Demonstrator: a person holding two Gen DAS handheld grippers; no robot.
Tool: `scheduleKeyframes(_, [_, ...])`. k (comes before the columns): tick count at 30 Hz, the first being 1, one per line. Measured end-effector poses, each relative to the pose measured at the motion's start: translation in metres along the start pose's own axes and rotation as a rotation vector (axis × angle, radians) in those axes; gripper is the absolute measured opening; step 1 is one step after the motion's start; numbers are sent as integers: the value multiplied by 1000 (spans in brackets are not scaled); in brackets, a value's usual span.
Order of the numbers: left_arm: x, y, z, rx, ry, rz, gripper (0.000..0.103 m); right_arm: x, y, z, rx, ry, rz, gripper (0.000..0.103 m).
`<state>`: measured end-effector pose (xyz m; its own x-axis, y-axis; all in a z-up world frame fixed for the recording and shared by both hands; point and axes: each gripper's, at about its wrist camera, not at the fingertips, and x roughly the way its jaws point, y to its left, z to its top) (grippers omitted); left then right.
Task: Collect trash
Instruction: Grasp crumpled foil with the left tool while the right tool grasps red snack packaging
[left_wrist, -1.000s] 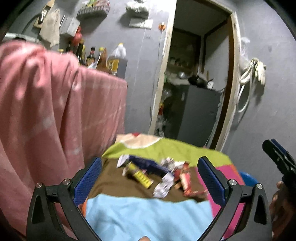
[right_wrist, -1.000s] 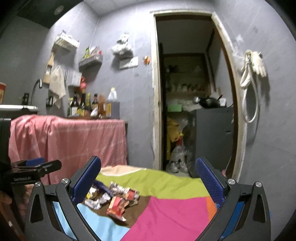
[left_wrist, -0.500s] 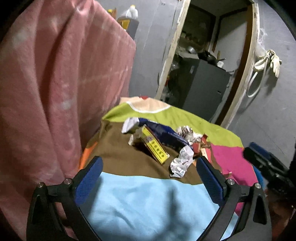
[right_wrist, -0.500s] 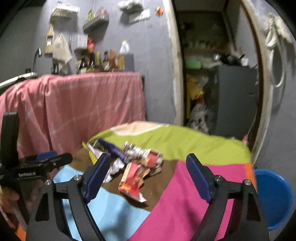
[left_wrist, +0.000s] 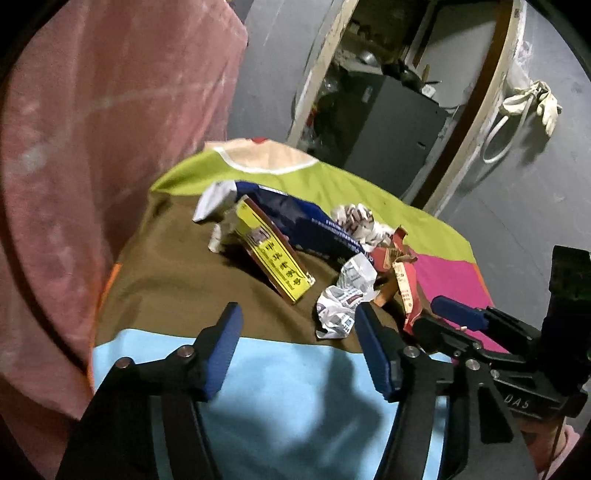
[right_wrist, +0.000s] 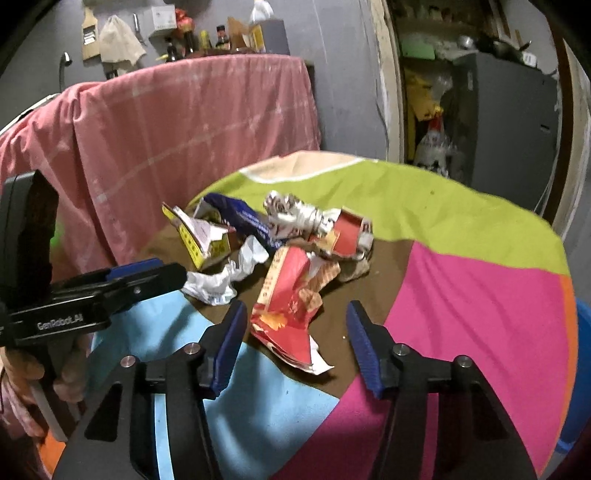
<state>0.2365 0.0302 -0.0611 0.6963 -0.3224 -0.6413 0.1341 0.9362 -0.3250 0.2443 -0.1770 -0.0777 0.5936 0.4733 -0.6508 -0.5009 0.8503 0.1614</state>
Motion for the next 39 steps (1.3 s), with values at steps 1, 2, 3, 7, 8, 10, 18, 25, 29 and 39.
scheduleKeyframes(1, [2,0,1,-5,11,-11,55,1,-1,0,2,6,4,50])
scheduleKeyframes(2, [4,0,2,-10,19,-18,53,3,-1,0,4,14,8,49])
scheduleKeyframes(3, [4,0,3,-11,24,-20,50,5,-2,-1,7,22,11,48])
scheduleKeyframes(7, [10,-1,6,-9,49,-37,40,7,-6,-1,21,40,33,39])
scheduleKeyframes(8, [12,-2,7,-7,57,-43,40,8,-7,0,28,44,37,39])
scheduleKeyframes(10, [15,-5,7,-6,72,-55,39,10,-9,0,40,54,46,39])
scheduleKeyframes(18, [23,-4,12,-16,86,-39,19,13,-11,-1,51,78,46,39])
scheduleKeyframes(25, [23,-1,10,-41,96,-35,5,16,-11,-3,57,97,45,39])
scheduleKeyframes(29, [20,-4,7,-43,100,-41,3,14,-10,-4,62,95,45,36])
scheduleKeyframes(39, [6,-16,-4,-25,83,-46,1,-2,-9,-11,77,55,50,35])
